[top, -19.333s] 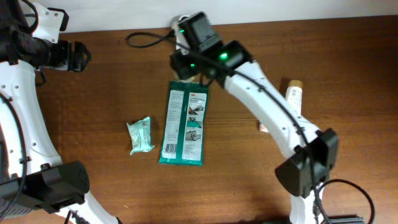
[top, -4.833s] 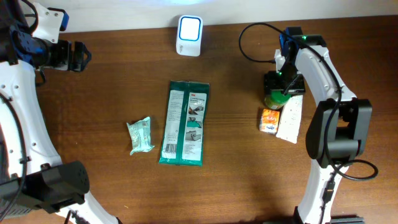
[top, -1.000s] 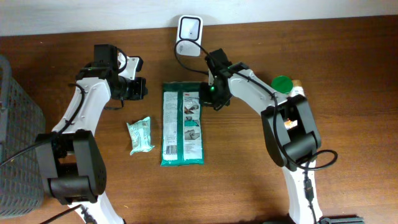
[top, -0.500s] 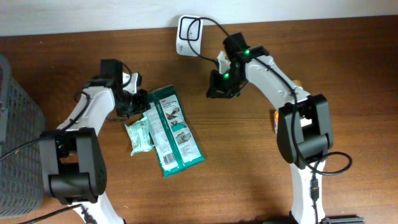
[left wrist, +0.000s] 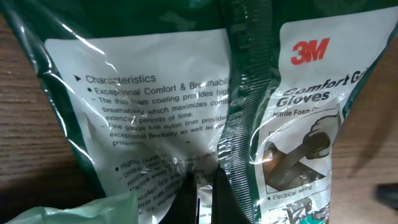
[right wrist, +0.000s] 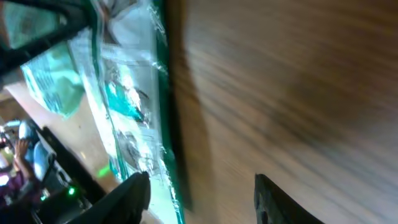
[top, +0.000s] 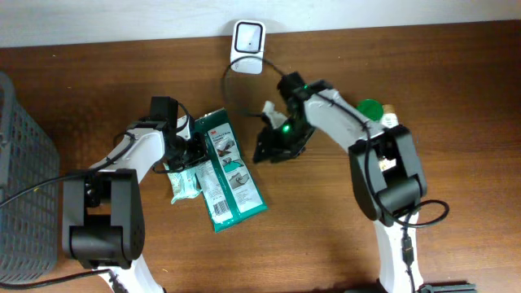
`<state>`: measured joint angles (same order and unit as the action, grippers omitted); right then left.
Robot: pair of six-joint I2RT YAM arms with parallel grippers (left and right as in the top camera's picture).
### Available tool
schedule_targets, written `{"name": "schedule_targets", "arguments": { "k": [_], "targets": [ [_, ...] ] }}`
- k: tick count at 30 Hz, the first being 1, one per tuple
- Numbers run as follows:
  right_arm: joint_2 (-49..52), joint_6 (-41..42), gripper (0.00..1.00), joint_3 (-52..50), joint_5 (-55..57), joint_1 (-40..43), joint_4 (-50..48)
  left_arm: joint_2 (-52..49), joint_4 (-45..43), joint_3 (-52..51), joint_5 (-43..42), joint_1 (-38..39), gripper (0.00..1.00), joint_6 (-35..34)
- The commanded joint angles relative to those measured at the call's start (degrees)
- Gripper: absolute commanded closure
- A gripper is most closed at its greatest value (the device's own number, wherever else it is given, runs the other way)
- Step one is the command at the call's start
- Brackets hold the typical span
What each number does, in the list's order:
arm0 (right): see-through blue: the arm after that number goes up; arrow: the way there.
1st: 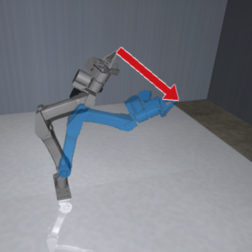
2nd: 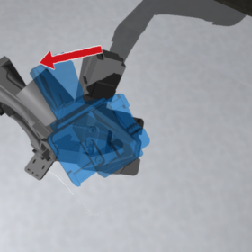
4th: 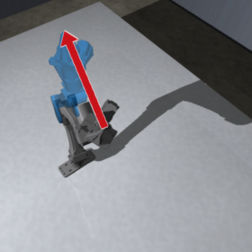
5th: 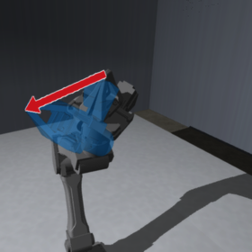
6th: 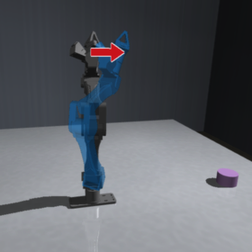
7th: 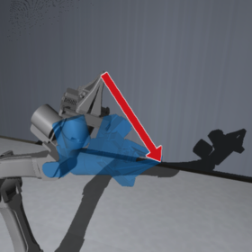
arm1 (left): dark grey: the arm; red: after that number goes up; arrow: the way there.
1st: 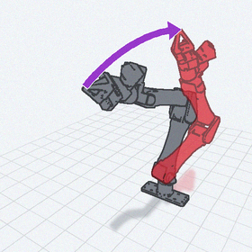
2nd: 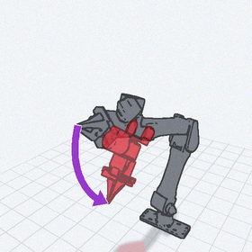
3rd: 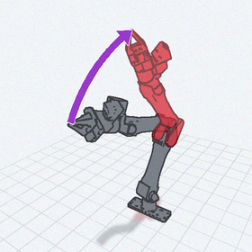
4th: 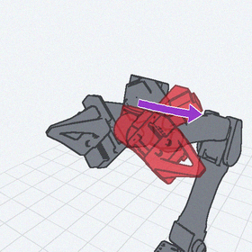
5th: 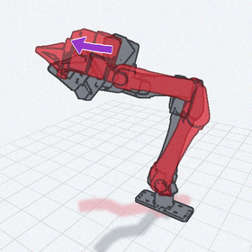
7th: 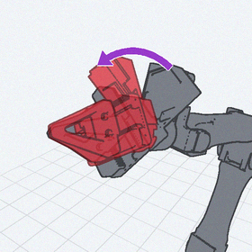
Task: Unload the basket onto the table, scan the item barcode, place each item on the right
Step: 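Grasp the green 3M glove packet with both grippers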
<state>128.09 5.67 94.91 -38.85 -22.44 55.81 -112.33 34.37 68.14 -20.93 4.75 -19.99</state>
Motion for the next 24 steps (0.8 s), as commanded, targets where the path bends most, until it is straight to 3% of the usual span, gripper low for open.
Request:
{"name": "schedule_targets", "arguments": {
  "k": [1, 5, 6, 13, 21, 22, 24],
  "targets": [
    [-1.2, 1.1, 0.47, -7.0, -5.4, -3.2, -8.5, -1.2, 0.1, -2.0, 1.7, 0.1, 1.0, -1.0],
    [-1.2, 11.7, 0.48, -17.9, -16.6, -3.8, -27.5, -1.2, 0.1, -2.0, 1.7, 0.1, 1.0, -1.0],
    [-1.2, 17.4, 0.53, -20.6, -16.7, -4.2, -33.3, -1.2, 0.1, -2.0, 1.7, 0.1, 1.0, -1.0],
    [-1.0, 25.1, 0.66, -22.4, -14.0, -7.2, -42.0, -1.2, 0.1, -2.0, 1.7, 0.1, 1.0, -1.0],
    [-1.0, 30.0, 0.66, -22.4, -8.9, -10.9, -49.4, -1.2, 0.0, -2.0, 1.7, 0.1, 1.0, -1.0],
    [-1.0, 30.0, 0.7, -22.4, -9.2, -10.9, -49.2, -1.2, 0.0, -2.0, 1.7, 0.1, 1.0, -1.0],
    [-1.0, 29.9, 0.95, -22.4, -9.5, -10.7, -49.2, -1.2, 0.0, -1.9, 1.7, 0.1, 1.0, -1.0]
  ]
}}
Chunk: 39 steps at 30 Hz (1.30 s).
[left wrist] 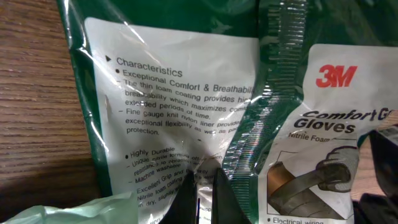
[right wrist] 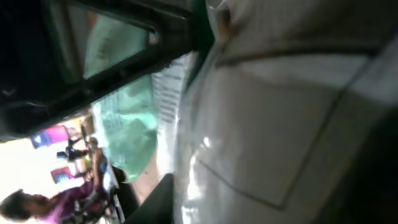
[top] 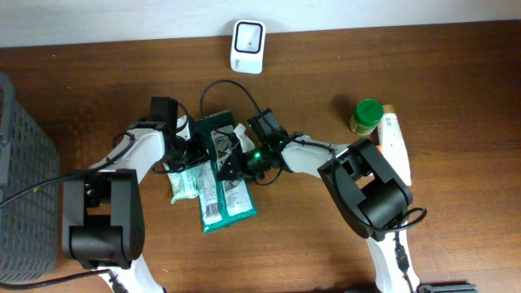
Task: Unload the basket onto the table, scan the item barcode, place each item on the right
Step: 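Grasp the green 3M glove packet with both grippers, then lift the glove packet with the right gripper to the scanner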
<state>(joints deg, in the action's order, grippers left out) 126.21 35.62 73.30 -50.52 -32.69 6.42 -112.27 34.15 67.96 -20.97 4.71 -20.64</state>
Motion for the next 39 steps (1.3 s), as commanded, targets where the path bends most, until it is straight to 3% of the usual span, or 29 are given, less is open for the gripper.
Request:
{"name": "schedule_targets", "arguments": {
  "k": [1, 5, 9, 14, 18, 19, 23, 25, 39],
  "targets": [
    [0.9, -0.5, 0.96, -0.7, 1.4, 0.0, 0.2, -1.2, 0.4, -1.4, 1.7, 0.1, 1.0, 0.1],
    [-0.6, -1.4, 0.96, -0.6, -1.6, 3.3, 0.2, 1.7, 7.0, 7.0, 1.7, -1.6, 1.0, 4.3],
    [-9.0, -5.3, 0.96, -0.6, -1.7, 6.2, 0.7, 7.5, 12.9, 16.7, 1.7, -3.3, 0.98, 6.0],
    [-22.6, -10.5, 0.96, -0.6, -1.3, 13.8, 10.9, 13.3, 16.1, 19.2, 2.0, -5.4, 0.97, 8.5],
    [-30.2, -17.0, 0.96, -0.6, -0.6, 21.1, 23.3, 13.7, 18.9, 19.2, 9.0, -6.8, 0.85, 15.4],
    [-32.1, -18.6, 0.96, -0.6, 0.0, 22.7, 26.4, 13.7, 19.2, 19.2, 12.0, -6.9, 0.79, 16.3],
    [-37.3, -17.9, 0.96, -0.6, 0.0, 26.0, 30.9, 13.7, 19.4, 19.2, 25.1, -6.9, 0.38, 19.2],
    [-38.3, -16.7, 0.96, -0.2, -0.3, 26.0, 30.9, 13.7, 19.3, 19.2, 27.6, -6.9, 0.0, 19.2],
    [-38.4, -15.0, 0.96, 12.5, -14.0, 25.9, 36.3, 13.7, 19.4, 19.2, 28.9, -6.9, 0.01, 19.2]
  ]
}}
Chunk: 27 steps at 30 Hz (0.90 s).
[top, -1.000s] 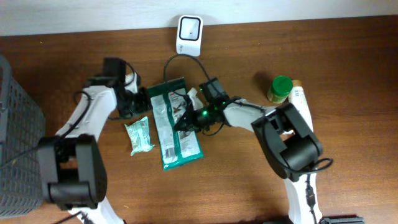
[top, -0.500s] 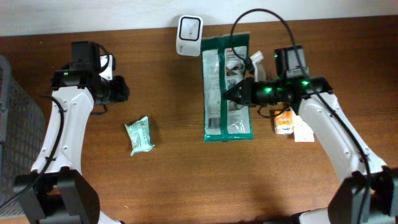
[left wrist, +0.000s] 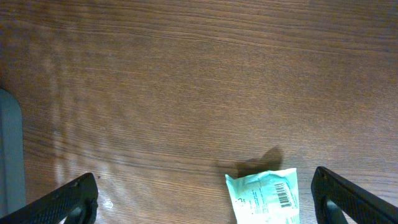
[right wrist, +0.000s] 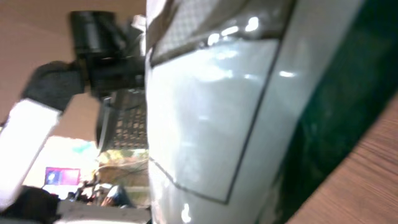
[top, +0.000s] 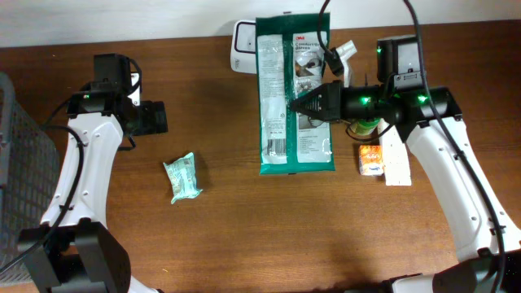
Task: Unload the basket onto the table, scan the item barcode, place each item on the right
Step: 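Lift the glove packet with the right gripper to the scanner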
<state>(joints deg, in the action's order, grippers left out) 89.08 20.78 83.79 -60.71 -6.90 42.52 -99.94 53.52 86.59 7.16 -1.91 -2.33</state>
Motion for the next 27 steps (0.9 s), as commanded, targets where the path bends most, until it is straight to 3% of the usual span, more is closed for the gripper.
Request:
{"name": "schedule_targets", "arguments": {
  "k": [1, 4, 8, 10, 11, 14, 20, 23, 27],
  "targets": [
    [-1.2, -0.1, 0.96, 3.1, 0.0, -0.3, 1.2, 1.4, 0.0, 0.6, 0.8, -0.2, 0.01, 0.9],
    [0.4, -3.1, 0.96, 13.3, 17.6, -4.8, 9.9, 1.4, 0.0, 0.6, 0.8, -0.2, 0.01, 0.9],
    [15.0, -14.3, 0.96, 39.1, 35.7, -10.0, 23.6, 1.4, 0.0, 0.6, 0.8, -0.2, 0.01, 0.9],
    [24.0, -23.5, 0.96, 50.4, 50.3, -13.9, 20.6, 1.4, 0.0, 0.6, 0.8, -0.2, 0.01, 0.9],
    [26.9, -26.2, 0.96, 52.0, 61.1, -16.1, 14.9, 1.4, 0.0, 0.6, 0.8, -0.2, 0.01, 0.9],
    [32.9, -41.2, 0.96, 52.0, 77.4, -20.1, 0.0, 1.4, 0.0, 0.6, 0.8, -0.2, 0.01, 0.9],
    [46.6, -71.8, 0.96, 52.0, 78.7, -20.9, -24.4, 1.4, 0.0, 0.6, 0.8, -0.2, 0.01, 0.9],
    [52.6, -74.6, 0.95, 52.0, 70.7, -20.9, -32.5, 1.4, 0.0, 0.6, 0.8, -0.2, 0.01, 0.9],
    [58.7, -77.1, 0.92, 51.9, 68.7, -20.9, -42.8, 1.4, 0.0, 0.6, 0.8, -0.2, 0.01, 0.9]
  ]
}}
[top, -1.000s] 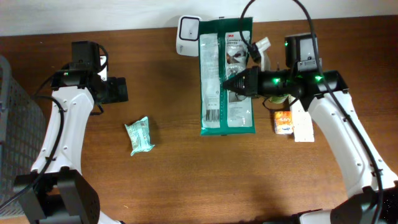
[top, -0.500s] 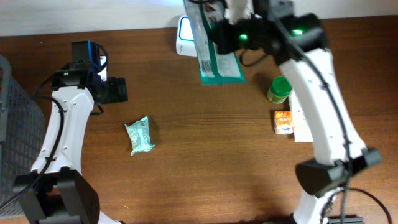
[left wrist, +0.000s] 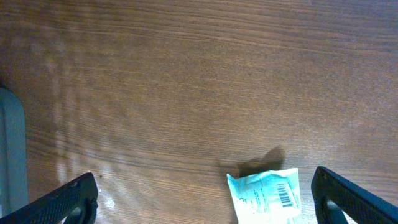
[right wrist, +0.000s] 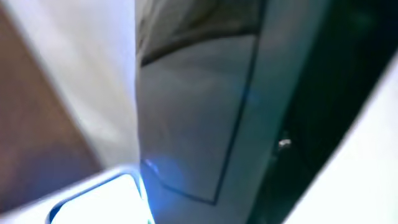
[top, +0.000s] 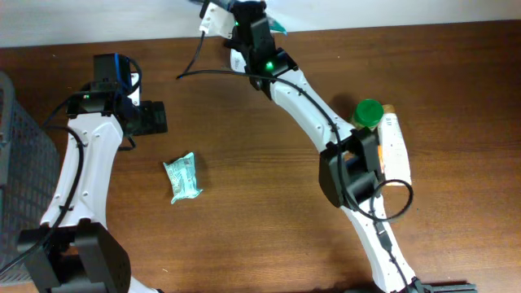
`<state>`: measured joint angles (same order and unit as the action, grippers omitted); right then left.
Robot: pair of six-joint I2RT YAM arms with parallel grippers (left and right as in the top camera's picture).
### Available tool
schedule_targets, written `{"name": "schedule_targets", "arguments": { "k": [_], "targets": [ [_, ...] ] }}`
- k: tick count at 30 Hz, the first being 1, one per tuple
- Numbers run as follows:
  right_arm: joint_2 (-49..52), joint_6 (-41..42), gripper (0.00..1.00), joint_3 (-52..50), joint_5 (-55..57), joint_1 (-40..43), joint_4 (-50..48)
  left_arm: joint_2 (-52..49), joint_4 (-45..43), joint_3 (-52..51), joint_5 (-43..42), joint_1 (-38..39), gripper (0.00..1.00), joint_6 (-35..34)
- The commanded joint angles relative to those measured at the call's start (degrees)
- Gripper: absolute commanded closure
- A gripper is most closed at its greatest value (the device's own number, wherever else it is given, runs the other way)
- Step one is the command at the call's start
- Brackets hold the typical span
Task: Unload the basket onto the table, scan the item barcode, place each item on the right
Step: 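Lift the glove packet with the right gripper to the scanner, then lay the glove packet down on the right side and release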
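Note:
In the right wrist view the glove pack's white label [right wrist: 193,106] and green edge [right wrist: 305,93] fill the frame. A blue glow lies on the label beside the bright white scanner face [right wrist: 93,202]. Overhead, my right gripper [top: 244,16] reaches to the table's back edge, shut on the pack. Only a green sliver of the pack [top: 278,27] shows there, and the arm covers most of the scanner. My left gripper [top: 151,116] hangs open at the left with nothing between its fingers [left wrist: 62,199].
A small teal packet [top: 183,177] with a barcode lies on the table, also below the left gripper as the packet [left wrist: 264,193]. A grey basket [top: 10,163] stands at the left edge. A green-capped jar [top: 368,112] and a white tube [top: 396,150] stand at the right.
My right gripper has moved with the glove pack from the back middle to the back edge over the scanner. Blue light now falls on the label. The left arm has not moved.
The glove pack lay on the table with my left gripper shut on it and the right one open nearby. Then the right gripper was at the pack. Later it held the pack up near the scanner, the left open at the left. Now the pack faces the scanner.

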<state>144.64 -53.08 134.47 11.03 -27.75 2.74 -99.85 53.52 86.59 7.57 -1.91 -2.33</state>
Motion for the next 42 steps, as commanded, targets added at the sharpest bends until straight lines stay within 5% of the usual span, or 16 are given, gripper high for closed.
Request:
{"name": "schedule_targets", "arguments": {
  "k": [1, 4, 15, 18, 20, 22, 29, 33, 36, 42],
  "targets": [
    [4.0, -8.8, 0.92, 1.2, -5.3, 0.0, -3.0, 1.3, 0.0, 0.6, 0.4, -0.2, 0.01, 0.9],
    [4.4, -14.9, 0.92, 1.1, -6.1, 0.1, -3.0, 1.3, 0.0, 0.6, 0.4, -0.2, 0.01, 0.9],
    [-1.0, -14.3, 0.92, 1.1, -5.9, 0.5, 2.9, 1.3, 0.0, 0.6, 0.4, -0.2, 0.01, 0.9],
    [-7.5, 1.3, 0.84, 1.1, -5.9, 0.8, 11.2, 1.3, 0.0, 0.6, 0.4, -0.2, 0.01, 0.9],
    [-12.0, 8.9, 0.87, 1.1, -5.9, 0.8, 16.4, 1.3, 0.0, 0.6, 0.4, -0.2, 0.01, 0.9],
    [-16.6, 17.4, 0.96, 1.1, -5.9, 0.8, 26.0, 1.3, 0.0, 0.6, 0.4, -0.2, 0.01, 0.9],
    [-20.8, 37.9, 0.96, 1.1, -5.9, 1.1, 61.3, 1.3, 0.0, 0.6, 0.4, -0.2, 0.01, 0.9],
    [-19.6, 61.9, 0.96, 1.1, -6.6, 6.9, 83.5, 1.3, 0.0, 0.6, 0.4, -0.2, 0.01, 0.9],
    [-16.4, 64.6, 0.96, 0.6, -10.9, 12.6, 91.8, 1.3, 0.0, 0.6, 0.4, -0.2, 0.01, 0.9],
    [-15.9, 66.1, 0.96, -10.0, -11.0, 18.8, 91.8, 1.3, 0.0, 0.6, 0.4, -0.2, 0.01, 0.9]
  ]
}}
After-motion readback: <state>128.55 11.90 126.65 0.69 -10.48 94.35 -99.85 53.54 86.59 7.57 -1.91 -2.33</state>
